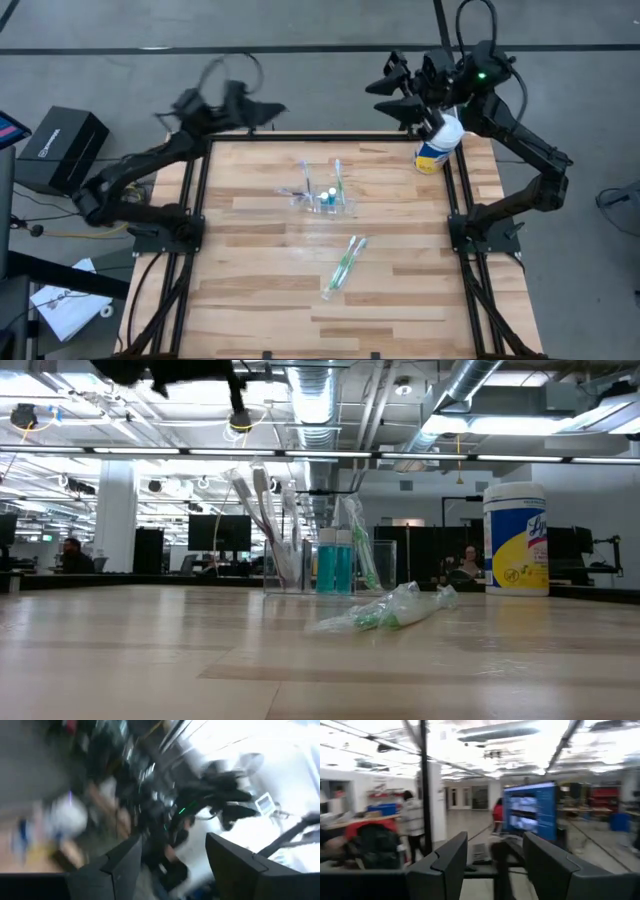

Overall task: Pick & Place toothbrushing station
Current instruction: Put the left green toothbrush into the transparent organizer

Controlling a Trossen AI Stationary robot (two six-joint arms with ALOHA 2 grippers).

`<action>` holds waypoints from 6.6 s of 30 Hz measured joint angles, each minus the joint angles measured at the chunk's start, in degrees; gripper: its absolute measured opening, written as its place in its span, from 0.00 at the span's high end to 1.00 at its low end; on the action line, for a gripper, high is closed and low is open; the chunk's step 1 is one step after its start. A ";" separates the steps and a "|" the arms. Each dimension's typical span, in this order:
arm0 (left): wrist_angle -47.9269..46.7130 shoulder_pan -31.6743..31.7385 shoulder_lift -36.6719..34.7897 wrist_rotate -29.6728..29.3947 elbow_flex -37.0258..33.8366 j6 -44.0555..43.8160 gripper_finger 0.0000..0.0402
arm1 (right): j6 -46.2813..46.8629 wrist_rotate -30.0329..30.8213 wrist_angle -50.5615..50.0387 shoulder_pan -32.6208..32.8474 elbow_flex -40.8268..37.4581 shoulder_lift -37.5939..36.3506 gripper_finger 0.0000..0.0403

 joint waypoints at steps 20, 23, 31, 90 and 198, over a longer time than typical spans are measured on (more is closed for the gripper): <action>-4.86 0.92 -32.81 0.15 0.09 20.33 0.48 | 39.97 46.28 -65.31 25.35 -0.03 18.71 0.53; -5.30 2.89 -32.74 5.98 0.07 16.56 0.48 | 52.83 51.10 -71.10 31.02 -0.11 20.24 0.54; -5.18 4.31 -30.65 16.00 0.05 14.13 0.48 | 87.04 57.24 -69.44 42.80 -6.47 23.09 0.56; -4.87 4.29 -24.66 24.16 0.00 11.12 0.48 | 93.23 52.19 -36.26 35.50 -32.90 23.79 0.54; -6.84 4.35 -22.62 27.83 0.00 11.15 0.48 | 88.65 62.07 -13.84 33.13 -44.88 19.20 1.00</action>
